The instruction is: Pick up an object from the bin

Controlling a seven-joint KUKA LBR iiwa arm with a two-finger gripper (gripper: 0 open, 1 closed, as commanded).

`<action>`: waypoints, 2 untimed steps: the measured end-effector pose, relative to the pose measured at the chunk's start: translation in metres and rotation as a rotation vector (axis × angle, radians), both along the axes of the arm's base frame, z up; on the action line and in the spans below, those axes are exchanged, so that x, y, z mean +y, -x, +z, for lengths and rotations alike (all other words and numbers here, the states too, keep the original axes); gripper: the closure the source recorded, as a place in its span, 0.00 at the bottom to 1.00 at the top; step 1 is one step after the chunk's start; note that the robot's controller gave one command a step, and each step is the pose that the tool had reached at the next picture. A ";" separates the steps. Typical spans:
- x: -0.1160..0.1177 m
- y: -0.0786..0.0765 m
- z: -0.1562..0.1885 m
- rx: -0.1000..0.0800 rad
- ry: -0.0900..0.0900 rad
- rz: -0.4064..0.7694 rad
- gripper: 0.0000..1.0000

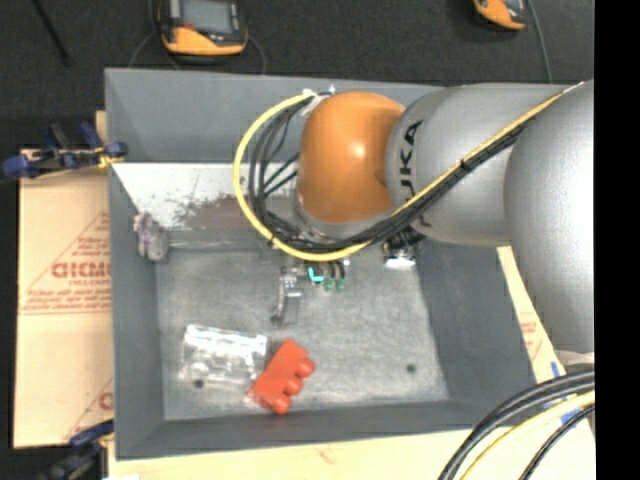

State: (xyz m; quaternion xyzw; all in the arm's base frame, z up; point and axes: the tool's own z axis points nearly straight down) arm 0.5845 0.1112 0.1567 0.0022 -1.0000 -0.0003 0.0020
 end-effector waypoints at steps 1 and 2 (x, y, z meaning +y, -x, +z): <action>-0.018 0.063 -0.059 0.004 0.002 0.051 0.00; -0.017 0.095 -0.087 -0.005 -0.001 0.053 0.00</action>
Offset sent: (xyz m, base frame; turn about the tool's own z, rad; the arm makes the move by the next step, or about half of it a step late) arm -0.0601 -0.0157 -0.0550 -0.0522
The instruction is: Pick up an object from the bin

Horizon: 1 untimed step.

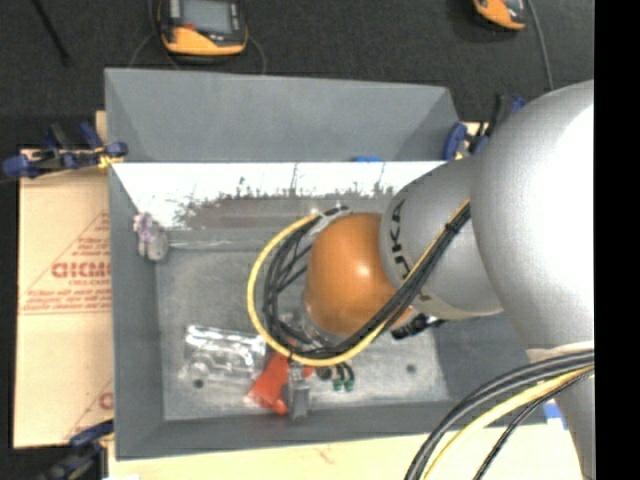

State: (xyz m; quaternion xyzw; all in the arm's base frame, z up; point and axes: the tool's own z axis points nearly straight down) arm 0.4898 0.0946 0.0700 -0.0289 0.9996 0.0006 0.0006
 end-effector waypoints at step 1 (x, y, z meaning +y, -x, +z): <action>0.002 -0.002 0.003 -0.002 -0.003 -0.001 1.00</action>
Offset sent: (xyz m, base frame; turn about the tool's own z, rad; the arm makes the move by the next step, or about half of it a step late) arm 0.0000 0.0000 0.0000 0.0000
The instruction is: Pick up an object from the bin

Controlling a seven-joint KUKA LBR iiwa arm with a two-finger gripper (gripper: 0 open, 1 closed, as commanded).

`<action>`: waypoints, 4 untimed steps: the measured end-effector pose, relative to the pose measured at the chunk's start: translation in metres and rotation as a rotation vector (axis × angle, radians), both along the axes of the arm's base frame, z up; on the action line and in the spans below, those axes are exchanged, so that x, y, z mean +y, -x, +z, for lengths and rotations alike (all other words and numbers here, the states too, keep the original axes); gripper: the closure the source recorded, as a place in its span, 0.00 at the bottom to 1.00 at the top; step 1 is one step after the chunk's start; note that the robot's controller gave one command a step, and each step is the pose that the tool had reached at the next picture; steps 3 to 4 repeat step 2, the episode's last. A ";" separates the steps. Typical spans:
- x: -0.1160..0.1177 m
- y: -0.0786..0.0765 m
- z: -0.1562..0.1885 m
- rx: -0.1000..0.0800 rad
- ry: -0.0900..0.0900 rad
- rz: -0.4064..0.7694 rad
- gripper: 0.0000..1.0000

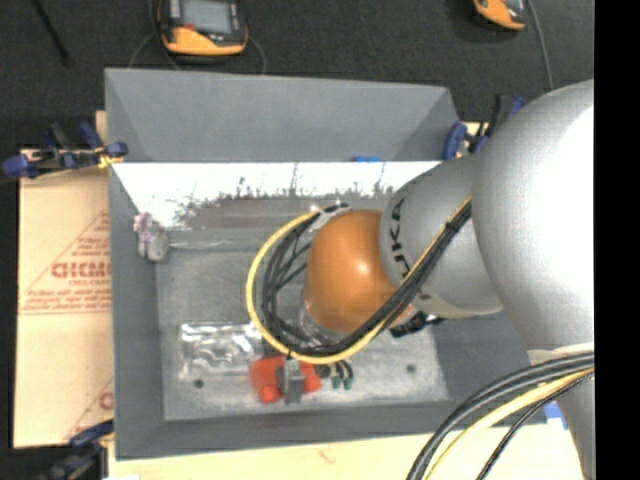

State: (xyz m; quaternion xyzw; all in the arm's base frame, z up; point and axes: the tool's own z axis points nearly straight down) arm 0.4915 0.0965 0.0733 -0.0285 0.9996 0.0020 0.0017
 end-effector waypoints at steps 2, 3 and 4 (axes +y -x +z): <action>-0.054 0.002 0.212 -0.005 0.007 0.405 1.00; -0.054 0.002 0.212 -0.005 0.007 0.405 1.00; -0.054 0.002 0.212 -0.005 0.007 0.405 1.00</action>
Offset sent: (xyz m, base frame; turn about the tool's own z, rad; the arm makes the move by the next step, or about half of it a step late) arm -0.0033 -0.0008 0.1138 -0.0209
